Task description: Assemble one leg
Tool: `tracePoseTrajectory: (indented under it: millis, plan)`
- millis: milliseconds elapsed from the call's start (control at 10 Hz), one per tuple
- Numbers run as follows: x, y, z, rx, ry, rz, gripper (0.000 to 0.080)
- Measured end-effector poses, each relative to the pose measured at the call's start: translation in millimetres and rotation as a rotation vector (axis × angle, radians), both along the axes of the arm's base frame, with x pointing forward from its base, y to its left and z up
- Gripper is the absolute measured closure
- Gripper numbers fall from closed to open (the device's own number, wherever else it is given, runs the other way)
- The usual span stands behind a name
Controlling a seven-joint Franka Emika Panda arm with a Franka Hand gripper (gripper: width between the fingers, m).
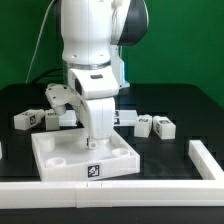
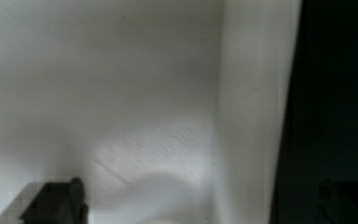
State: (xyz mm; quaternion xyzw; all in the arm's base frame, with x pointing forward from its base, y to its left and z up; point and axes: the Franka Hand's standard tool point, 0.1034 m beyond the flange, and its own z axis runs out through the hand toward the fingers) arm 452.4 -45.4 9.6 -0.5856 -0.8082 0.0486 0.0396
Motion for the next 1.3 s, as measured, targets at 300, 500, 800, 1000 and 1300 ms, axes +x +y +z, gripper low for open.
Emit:
tracePoseTrajectory:
  millis: [300, 500, 800, 1000, 1300]
  plan:
    - [-0.1, 0.0, -0.1, 0.0, 0.0, 0.0, 0.0356]
    - [-0.5, 0.0, -0.2, 0.0, 0.001, 0.0, 0.0674]
    - [1.9, -0.4, 1.0, 0.0, -0.009, -0.002, 0.0728]
    - [2.1, -0.4, 1.0, 0.0, -0.009, -0.002, 0.0728]
    - [2.2, 0.9, 1.0, -0.001, -0.01, -0.015, 0.0727]
